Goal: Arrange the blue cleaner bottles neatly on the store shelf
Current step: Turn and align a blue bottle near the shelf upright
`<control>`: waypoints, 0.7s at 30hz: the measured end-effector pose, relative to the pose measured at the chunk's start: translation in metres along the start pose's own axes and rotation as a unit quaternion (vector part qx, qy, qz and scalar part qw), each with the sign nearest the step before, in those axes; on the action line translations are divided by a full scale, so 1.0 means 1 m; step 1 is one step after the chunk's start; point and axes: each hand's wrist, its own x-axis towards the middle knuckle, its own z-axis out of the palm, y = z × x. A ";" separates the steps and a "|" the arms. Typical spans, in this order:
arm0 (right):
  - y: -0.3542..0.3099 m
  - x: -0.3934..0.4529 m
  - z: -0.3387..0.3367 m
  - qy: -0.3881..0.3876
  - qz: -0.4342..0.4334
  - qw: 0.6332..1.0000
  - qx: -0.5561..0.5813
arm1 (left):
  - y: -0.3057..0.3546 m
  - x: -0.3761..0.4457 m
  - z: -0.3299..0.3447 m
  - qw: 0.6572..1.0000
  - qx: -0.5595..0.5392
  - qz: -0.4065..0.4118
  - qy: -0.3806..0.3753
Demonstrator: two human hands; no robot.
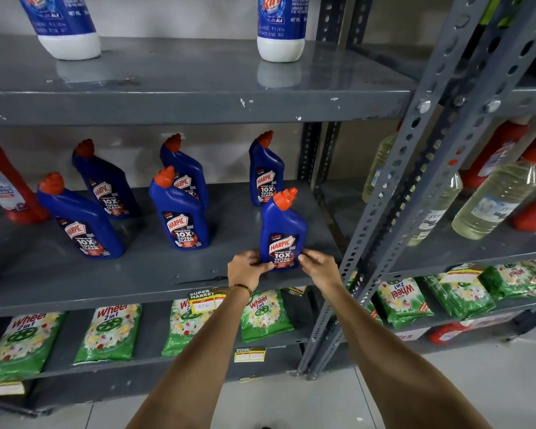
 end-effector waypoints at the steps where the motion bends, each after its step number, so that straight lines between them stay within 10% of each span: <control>1: 0.000 -0.001 0.000 -0.001 0.003 1.000 0.003 | 0.000 -0.001 0.000 1.000 -0.001 0.001 -0.001; 21: -0.003 -0.014 0.012 0.059 0.030 0.998 0.009 | -0.023 0.004 -0.042 1.000 0.014 0.010 0.010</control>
